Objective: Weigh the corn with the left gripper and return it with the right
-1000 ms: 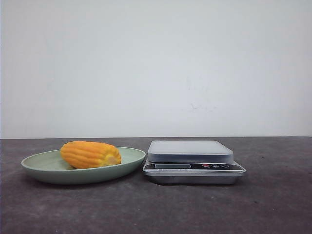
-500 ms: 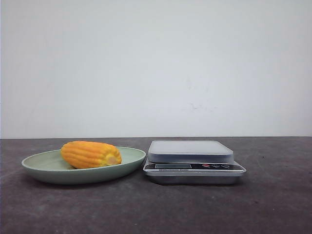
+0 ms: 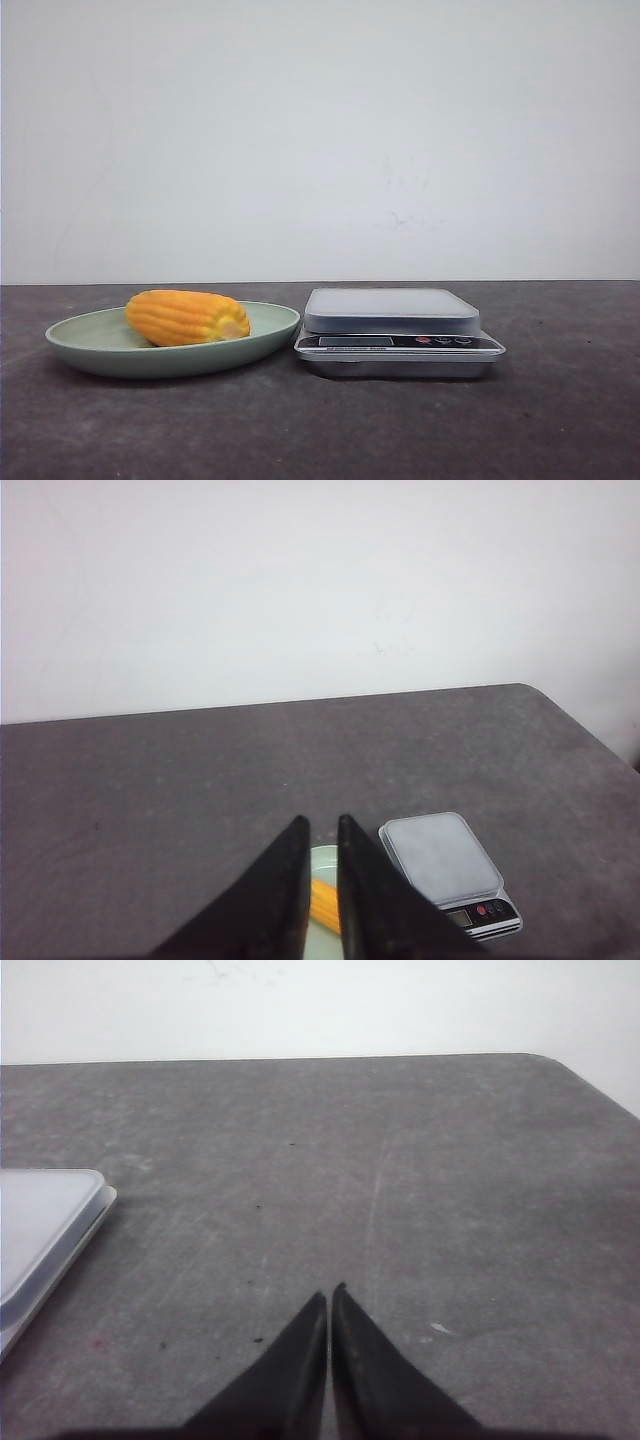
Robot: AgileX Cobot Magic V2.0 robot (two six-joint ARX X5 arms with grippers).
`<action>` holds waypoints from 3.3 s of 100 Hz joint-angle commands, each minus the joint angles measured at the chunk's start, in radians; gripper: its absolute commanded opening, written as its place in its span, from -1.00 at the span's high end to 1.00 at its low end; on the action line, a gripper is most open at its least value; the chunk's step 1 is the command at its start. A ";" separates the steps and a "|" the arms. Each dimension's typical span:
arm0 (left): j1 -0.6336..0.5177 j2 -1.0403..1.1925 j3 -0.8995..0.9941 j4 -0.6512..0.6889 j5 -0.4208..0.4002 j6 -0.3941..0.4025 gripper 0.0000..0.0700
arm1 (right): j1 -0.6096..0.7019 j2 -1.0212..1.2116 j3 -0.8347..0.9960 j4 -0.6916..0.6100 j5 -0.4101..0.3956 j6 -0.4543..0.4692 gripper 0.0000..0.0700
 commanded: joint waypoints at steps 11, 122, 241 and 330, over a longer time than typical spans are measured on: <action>-0.007 0.006 0.023 -0.056 -0.002 -0.001 1.00 | 0.019 -0.001 -0.003 -0.004 -0.015 -0.013 1.00; -0.006 0.009 0.022 -0.056 -0.002 0.001 1.00 | 0.020 0.000 -0.003 0.019 -0.015 -0.012 1.00; 0.672 -0.835 -1.886 1.209 0.352 -0.023 1.00 | 0.020 0.000 -0.003 0.019 -0.015 -0.012 1.00; 0.648 -0.835 -2.013 1.238 0.327 0.190 1.00 | 0.020 0.000 -0.003 0.018 -0.015 -0.012 1.00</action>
